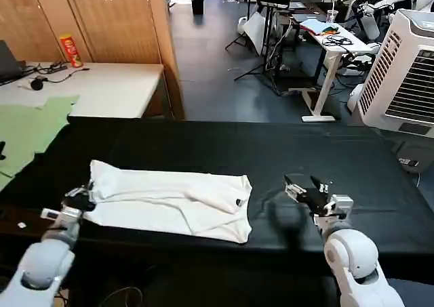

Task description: Fold and organize the clothes.

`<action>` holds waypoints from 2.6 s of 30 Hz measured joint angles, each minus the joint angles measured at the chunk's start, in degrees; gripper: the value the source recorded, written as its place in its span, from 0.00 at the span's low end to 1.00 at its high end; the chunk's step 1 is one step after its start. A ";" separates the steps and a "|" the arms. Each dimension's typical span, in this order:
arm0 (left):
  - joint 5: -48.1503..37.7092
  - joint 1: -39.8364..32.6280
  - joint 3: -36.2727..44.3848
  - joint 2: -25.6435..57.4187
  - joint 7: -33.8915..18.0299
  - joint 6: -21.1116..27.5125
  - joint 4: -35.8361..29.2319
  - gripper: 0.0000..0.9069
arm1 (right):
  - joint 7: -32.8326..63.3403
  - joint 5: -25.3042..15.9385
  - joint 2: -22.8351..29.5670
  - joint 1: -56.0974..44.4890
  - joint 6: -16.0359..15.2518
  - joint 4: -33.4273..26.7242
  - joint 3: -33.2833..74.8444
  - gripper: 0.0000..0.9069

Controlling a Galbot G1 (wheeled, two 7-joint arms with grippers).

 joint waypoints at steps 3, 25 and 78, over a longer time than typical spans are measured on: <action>-1.76 -0.52 3.71 -3.50 -0.95 1.68 -3.51 0.00 | -0.06 -0.53 0.02 -0.64 0.11 0.05 0.64 0.97; -23.11 -9.26 30.27 -19.50 -10.09 11.55 -11.31 0.00 | -0.46 -3.52 1.51 -1.58 0.48 -0.72 0.80 0.97; -18.96 -4.97 9.93 -11.44 -1.27 0.22 -2.67 0.97 | -3.26 -10.36 4.42 0.42 4.18 -2.40 -12.05 0.97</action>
